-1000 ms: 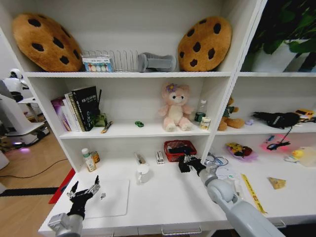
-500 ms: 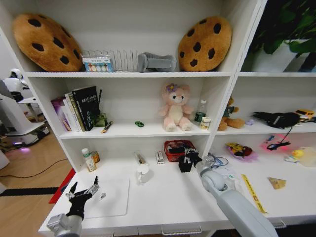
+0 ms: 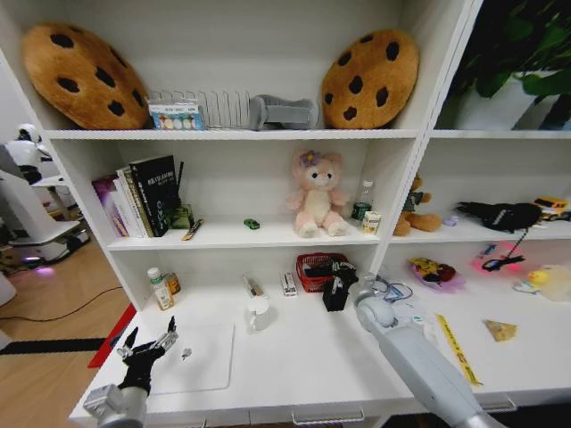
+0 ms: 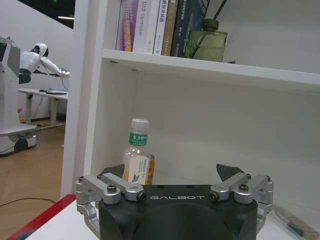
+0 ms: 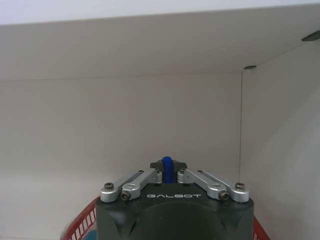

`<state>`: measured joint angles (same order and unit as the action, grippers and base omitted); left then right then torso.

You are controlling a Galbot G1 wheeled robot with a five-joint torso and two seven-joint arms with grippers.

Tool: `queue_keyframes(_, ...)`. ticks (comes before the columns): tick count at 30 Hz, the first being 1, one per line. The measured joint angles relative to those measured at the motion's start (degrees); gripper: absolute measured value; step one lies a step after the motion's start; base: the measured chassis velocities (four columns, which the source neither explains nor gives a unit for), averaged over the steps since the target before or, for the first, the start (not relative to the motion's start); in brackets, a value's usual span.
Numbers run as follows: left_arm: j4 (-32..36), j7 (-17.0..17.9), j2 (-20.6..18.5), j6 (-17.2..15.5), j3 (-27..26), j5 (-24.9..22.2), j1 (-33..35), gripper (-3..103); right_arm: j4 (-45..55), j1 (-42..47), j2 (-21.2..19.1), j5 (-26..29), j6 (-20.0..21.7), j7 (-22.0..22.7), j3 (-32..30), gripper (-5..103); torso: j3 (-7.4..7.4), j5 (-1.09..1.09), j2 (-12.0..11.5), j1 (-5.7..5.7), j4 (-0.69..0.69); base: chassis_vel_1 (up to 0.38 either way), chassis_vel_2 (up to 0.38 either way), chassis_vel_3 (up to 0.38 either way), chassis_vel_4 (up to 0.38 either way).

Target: Organize the objects on the table.

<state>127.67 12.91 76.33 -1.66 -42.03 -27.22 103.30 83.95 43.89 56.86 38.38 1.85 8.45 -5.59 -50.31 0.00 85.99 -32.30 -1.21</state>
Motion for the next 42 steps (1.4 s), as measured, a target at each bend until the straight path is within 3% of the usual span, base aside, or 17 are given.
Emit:
queue_keyframes(3,-0.14,0.0,-0.07,0.0,-0.04,-0.27,-0.27,100,0.06,-0.02,-0.15,0.08,0.0,-0.24,0.13,6,0.0,0.0,0.0,0.0,-0.01,0.0,0.0,0.0,0.0)
queue_keyframes(12,-0.81,0.01,-0.1,0.0,0.28,-0.42,-0.82,100,1.25,1.3,-0.6,0.99,0.53,-0.24,-0.27,43,0.0,0.0,0.0,0.0,-0.01,0.0,0.0,0.0,0.0)
queue_keyframes(16,-0.85,0.06,-0.32,-0.02,0.3,-0.59,-1.23,100,2.58,2.09,-0.98,1.32,0.86,-0.21,-0.81,48,0.0,0.0,0.01,0.0,-0.01,0.0,0.0,0.0,0.0)
queue_keyframes(17,-0.94,0.09,-0.34,-0.04,0.32,-0.63,-1.34,100,3.57,2.74,-1.22,1.39,0.99,-0.14,-1.08,60,0.0,0.0,0.01,0.0,-0.01,0.0,0.0,0.0,0.0)
queue_keyframes(19,-1.0,0.11,-0.34,-0.05,0.37,-0.63,-1.41,100,4.95,3.77,-1.51,1.4,1.18,-0.04,-1.49,65,0.0,0.0,0.01,0.0,0.0,0.0,0.0,0.0,0.0)
queue_keyframes(21,-1.01,0.15,-0.29,-0.07,0.47,-0.63,-1.45,100,8.71,6.37,-2.41,1.24,1.58,0.24,-2.51,76,0.0,0.01,0.01,0.0,0.0,0.0,0.0,0.0,0.0)
queue_keyframes(23,-0.98,0.18,-0.25,-0.07,0.47,-0.61,-1.44,100,11.14,7.9,-2.91,1.32,2.07,0.63,-3.08,76,0.0,0.0,0.01,0.0,-0.01,0.0,0.0,0.0,0.0)
queue_keyframes(25,-0.6,0.19,-0.14,-0.05,0.41,-0.56,-1.19,100,16.97,12.06,-4.26,0.95,2.86,1.22,-4.58,87,0.01,-0.01,0.01,0.0,-0.01,0.0,0.0,0.0,0.0)
queue_keyframes(30,0.66,0.11,-0.09,0.01,0.17,-0.61,-0.48,100,25.31,20.58,-6.16,-1.06,2.09,1.26,-8.23,99,0.01,0.0,0.01,0.01,-0.01,0.0,0.0,0.0,0.0)
queue_keyframes(37,2.55,0.32,-0.64,0.01,-0.85,-1.13,0.34,100,33.63,33.4,-6.85,-7.31,-1.01,1.7,-16.62,100,0.01,0.0,0.01,0.01,-0.01,0.0,0.0,0.0,0.0)
queue_keyframes(41,3.51,0.48,-1.41,0.27,-1.81,-2.15,0.87,100,37.36,45.42,-5.2,-13.71,-8.56,-1.47,-25.24,100,0.01,0.01,0.01,0.01,0.0,0.0,0.0,0.0,0.0)
queue_keyframes(42,3.51,0.48,-1.41,0.27,-1.81,-2.15,0.87,100,37.36,45.42,-5.2,-13.71,-8.56,-1.47,-25.24,100,0.01,0.01,0.01,0.01,0.0,0.0,0.0,0.0,0.0)
